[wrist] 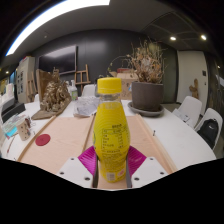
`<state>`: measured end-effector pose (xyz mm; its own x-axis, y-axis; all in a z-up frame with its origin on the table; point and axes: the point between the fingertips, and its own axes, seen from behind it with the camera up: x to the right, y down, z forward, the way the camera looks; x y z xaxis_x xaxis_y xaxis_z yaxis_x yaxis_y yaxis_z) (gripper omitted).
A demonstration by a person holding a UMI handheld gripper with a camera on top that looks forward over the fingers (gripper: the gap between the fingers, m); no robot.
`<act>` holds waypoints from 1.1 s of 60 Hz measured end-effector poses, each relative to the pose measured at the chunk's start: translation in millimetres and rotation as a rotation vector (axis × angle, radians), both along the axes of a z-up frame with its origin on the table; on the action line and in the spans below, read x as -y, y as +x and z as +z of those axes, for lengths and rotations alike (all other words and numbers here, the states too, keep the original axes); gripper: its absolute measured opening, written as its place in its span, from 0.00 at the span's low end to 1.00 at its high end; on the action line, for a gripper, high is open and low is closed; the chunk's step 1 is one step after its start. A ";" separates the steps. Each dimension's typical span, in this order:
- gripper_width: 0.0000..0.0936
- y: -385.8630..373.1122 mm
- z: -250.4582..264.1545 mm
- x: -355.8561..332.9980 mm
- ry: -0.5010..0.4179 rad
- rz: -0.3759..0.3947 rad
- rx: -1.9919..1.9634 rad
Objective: Pour water
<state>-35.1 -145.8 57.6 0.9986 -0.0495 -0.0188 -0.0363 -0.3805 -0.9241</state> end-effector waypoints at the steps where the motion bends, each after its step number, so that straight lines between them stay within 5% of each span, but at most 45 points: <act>1: 0.39 -0.3 0.4 0.6 0.000 -0.005 0.002; 9: 0.28 3.0 12.3 3.4 0.007 -0.058 0.056; 33: 0.28 -47.4 115.3 -19.4 -0.013 -0.166 0.507; 47: 0.28 -184.8 183.9 -79.6 0.060 -0.006 0.975; 66: 0.28 -349.7 154.7 -135.3 0.168 0.344 1.691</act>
<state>-384.9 -10.5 212.2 -0.1181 0.0448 0.9920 0.9905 -0.0660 0.1209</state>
